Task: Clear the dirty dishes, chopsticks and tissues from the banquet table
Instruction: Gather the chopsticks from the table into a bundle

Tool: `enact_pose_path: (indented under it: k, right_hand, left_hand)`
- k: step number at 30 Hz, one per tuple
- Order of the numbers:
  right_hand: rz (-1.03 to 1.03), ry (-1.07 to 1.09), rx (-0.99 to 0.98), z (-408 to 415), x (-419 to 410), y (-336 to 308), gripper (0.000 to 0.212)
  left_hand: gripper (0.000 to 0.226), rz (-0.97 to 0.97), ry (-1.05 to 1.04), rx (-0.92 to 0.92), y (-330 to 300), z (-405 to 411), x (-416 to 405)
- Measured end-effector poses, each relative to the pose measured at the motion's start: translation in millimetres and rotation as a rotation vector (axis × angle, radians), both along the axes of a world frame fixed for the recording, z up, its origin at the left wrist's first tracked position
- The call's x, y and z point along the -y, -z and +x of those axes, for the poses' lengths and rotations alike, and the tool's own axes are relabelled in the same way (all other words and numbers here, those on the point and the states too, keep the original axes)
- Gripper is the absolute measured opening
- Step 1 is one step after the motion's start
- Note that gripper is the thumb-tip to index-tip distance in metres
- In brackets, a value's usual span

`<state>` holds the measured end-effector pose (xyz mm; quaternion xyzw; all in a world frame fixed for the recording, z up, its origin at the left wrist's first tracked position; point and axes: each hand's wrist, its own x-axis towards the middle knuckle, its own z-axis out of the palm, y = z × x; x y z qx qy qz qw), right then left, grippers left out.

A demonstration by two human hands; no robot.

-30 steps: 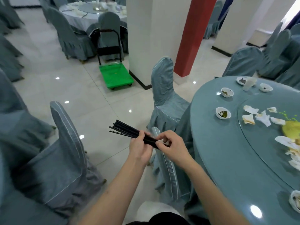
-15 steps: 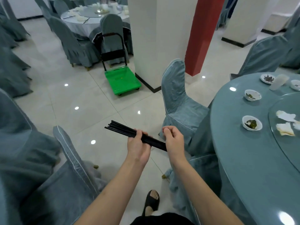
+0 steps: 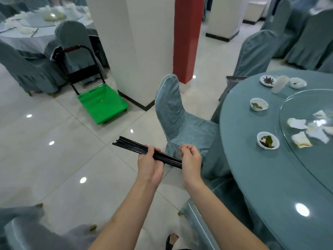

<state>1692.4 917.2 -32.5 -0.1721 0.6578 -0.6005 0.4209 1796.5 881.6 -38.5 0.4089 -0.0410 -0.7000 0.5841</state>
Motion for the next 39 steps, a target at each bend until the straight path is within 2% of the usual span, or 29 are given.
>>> enact_pose_path:
  k: [7,14,22,29,39]
  right_hand:
    - [0.01,0.053,-0.008,18,103,-5,0.016]
    - [-0.014,0.174,0.087,66,225,-11,0.017]
    - [-0.064,0.245,0.098,120,352,-15,0.017]
    - [-0.111,0.308,0.124,127,451,-11,0.023]
    - [-0.103,0.378,0.274,98,645,14,0.019]
  left_hand:
    - [0.023,0.006,0.085,-0.091,0,17,109]
    - [0.024,-0.044,0.158,-0.086,-15,62,237]
    - [0.019,-0.07,0.185,-0.054,-29,117,362]
    - [0.016,-0.102,0.175,-0.052,-17,126,456]
    - [0.029,-0.178,0.236,0.064,-4,98,648]
